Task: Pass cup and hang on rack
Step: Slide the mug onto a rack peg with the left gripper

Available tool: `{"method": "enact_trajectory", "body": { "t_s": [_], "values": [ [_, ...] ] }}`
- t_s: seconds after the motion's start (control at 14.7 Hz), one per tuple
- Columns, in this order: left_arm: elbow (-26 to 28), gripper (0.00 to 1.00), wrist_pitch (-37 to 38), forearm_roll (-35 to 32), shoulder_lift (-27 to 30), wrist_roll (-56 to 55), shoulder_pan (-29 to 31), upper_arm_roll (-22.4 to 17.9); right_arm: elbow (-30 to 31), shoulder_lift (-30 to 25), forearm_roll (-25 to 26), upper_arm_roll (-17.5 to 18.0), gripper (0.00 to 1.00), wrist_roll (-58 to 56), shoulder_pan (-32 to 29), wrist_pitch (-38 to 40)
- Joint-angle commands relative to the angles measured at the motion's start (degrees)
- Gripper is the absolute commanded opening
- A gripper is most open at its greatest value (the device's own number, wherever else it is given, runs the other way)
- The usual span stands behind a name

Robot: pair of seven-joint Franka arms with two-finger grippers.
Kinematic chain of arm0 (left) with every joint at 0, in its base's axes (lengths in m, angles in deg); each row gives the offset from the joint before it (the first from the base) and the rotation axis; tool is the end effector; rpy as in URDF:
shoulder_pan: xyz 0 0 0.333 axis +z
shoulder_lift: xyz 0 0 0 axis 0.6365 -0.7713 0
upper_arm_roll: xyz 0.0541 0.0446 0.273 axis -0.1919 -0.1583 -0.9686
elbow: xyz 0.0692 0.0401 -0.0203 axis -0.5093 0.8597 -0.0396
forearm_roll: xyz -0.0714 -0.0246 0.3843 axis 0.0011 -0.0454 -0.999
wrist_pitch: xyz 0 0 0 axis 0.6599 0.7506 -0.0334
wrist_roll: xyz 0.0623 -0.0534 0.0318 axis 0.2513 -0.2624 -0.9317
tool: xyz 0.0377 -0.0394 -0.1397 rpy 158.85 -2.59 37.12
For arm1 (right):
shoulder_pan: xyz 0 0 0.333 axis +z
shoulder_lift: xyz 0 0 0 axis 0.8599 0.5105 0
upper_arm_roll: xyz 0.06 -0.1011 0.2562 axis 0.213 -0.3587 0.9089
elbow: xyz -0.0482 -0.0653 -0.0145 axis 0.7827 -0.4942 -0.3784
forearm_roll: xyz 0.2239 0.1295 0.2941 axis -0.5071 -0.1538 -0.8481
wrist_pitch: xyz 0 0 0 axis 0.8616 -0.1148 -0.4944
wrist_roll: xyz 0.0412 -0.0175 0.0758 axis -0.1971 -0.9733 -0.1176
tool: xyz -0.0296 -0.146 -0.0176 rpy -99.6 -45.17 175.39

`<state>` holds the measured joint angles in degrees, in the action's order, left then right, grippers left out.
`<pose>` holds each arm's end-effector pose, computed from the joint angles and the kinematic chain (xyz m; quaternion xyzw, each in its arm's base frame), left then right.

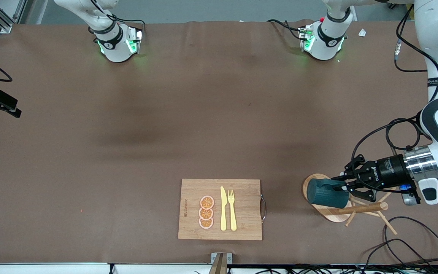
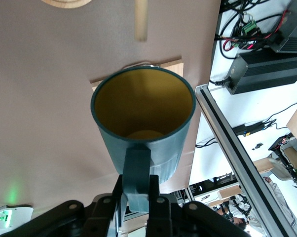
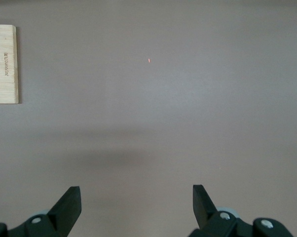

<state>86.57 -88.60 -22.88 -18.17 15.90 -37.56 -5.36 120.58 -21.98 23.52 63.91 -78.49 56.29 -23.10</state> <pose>0.7139 -0.1005 0.3935 0.7183 0.5600 -0.2043 0.3589 0.5730 -0.0425 0.5583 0.9994 -0.0001 0.0343 0.0046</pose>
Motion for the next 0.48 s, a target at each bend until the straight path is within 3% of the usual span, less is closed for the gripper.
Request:
{"method": "enact_trajectory", "body": {
  "t_s": [0.0, 0.41],
  "values": [
    [-0.14, 0.01, 0.13, 1.59, -0.56, 1.92, 1.37, 0.32, 0.72, -1.18, 0.52, 0.07, 1.0, -0.19, 0.19, -0.16],
    [-0.14, 0.01, 0.48, 3.7, -2.58, 2.98, 3.74, 0.32, 0.72, -1.18, 0.52, 0.07, 1.0, -0.19, 0.19, -0.25]
  ]
}}
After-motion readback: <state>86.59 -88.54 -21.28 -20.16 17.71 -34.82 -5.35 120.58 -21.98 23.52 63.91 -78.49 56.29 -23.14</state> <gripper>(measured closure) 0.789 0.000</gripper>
